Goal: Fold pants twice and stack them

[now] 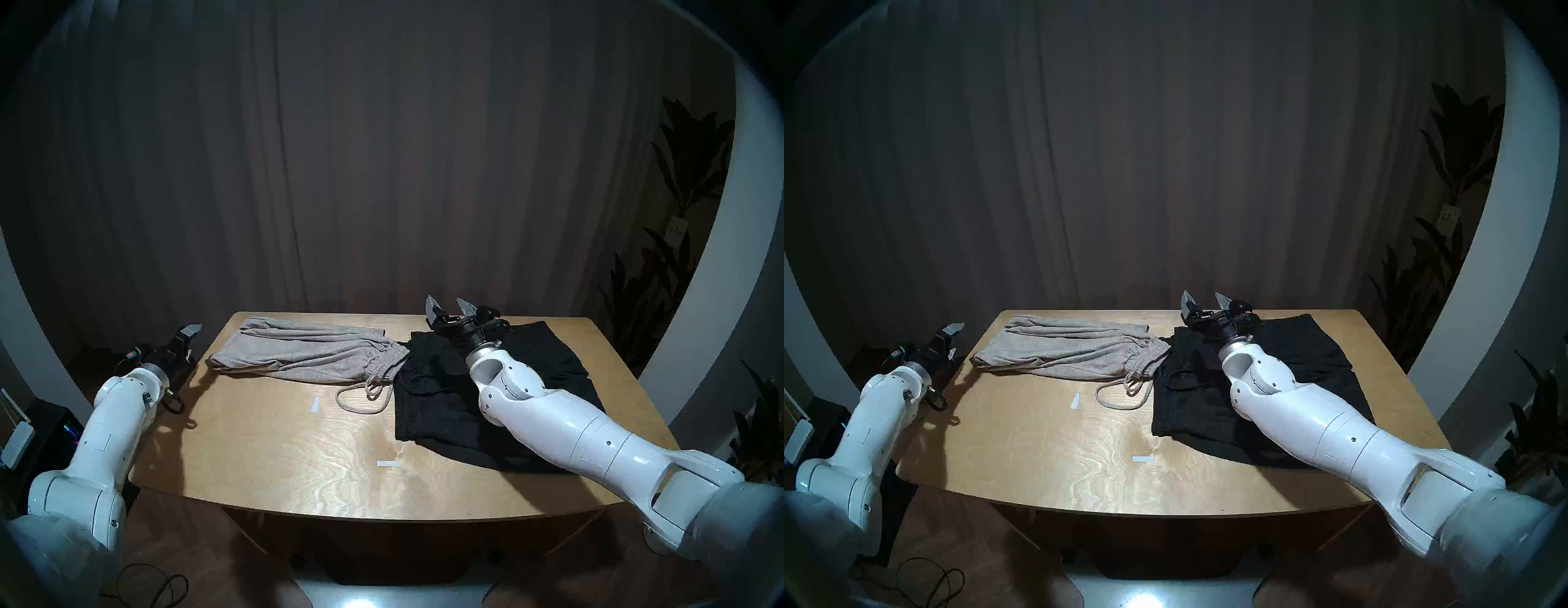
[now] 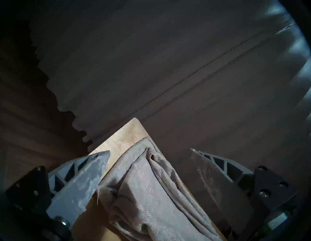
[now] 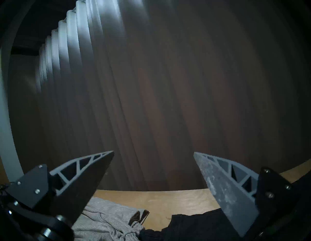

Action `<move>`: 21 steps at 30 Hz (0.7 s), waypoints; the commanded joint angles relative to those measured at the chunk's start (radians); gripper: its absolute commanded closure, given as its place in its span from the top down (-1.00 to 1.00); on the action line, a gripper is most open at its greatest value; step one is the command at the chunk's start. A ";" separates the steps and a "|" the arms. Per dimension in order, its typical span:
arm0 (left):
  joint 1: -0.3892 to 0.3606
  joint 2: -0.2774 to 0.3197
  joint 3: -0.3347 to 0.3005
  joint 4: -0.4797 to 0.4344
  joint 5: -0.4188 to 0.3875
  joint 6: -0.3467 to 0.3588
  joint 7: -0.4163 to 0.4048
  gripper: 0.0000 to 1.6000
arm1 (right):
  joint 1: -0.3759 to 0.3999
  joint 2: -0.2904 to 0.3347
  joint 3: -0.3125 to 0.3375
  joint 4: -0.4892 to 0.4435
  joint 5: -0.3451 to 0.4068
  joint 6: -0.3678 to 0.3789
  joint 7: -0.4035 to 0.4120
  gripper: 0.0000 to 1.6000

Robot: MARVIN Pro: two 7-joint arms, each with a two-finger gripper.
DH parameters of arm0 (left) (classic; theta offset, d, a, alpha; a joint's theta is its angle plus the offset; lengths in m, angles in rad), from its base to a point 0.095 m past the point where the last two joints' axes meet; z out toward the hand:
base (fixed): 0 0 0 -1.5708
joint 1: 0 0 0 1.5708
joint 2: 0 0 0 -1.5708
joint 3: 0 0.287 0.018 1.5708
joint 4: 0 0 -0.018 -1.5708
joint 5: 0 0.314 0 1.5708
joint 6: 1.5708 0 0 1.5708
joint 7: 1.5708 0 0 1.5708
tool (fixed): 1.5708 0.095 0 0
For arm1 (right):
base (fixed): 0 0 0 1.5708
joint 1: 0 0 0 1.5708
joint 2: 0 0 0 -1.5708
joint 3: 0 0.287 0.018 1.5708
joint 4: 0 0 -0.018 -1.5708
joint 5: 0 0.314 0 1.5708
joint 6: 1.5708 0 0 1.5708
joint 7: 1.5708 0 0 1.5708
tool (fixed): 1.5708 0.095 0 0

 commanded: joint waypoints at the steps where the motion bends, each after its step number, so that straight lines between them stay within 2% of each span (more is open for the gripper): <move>1: -0.001 -0.013 -0.009 -0.044 -0.011 0.001 0.040 1.00 | -0.003 0.037 0.008 -0.055 -0.021 -0.019 -0.004 1.00; 21: 0.029 -0.034 -0.020 -0.130 -0.022 -0.019 0.216 1.00 | -0.037 0.106 0.010 -0.140 -0.064 -0.028 -0.010 1.00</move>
